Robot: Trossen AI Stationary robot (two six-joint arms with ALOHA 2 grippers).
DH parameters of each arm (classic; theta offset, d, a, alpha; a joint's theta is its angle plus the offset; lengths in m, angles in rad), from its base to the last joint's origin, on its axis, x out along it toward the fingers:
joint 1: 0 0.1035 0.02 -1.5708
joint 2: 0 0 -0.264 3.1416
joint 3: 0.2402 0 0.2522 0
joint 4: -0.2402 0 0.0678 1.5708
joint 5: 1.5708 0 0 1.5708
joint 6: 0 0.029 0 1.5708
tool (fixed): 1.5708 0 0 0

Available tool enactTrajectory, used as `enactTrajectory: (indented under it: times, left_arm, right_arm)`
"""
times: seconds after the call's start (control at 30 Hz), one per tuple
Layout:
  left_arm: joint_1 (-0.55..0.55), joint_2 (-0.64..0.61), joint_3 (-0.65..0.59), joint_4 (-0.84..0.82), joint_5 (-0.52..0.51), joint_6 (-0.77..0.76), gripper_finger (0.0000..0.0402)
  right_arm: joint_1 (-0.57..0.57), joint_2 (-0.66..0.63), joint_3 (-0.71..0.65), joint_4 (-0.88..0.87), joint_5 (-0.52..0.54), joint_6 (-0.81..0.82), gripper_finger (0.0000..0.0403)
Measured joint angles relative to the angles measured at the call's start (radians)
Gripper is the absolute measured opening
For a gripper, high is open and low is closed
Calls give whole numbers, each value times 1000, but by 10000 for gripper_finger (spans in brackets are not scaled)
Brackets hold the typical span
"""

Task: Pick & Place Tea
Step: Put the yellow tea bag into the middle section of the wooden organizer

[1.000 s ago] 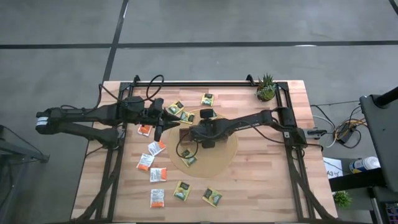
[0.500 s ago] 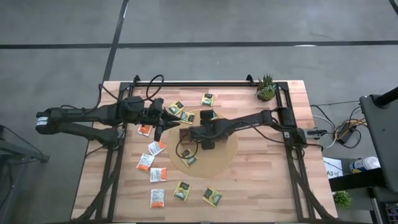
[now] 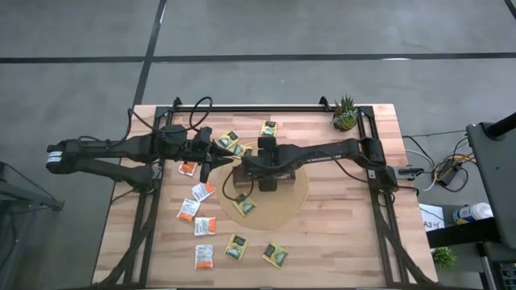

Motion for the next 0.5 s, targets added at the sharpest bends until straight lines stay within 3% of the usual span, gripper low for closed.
enactTrajectory:
  times: [0.2, 0.5]
  left_arm:
    - [0, 0, 0, 0, 0, -4, 108]
    - [0, 0, 0, -3, 0, -3, 108]
  right_arm:
    - [11, -30, 74, -56, -56, 60, 156]
    - [27, -81, 100, -46, -364, 80, 160]
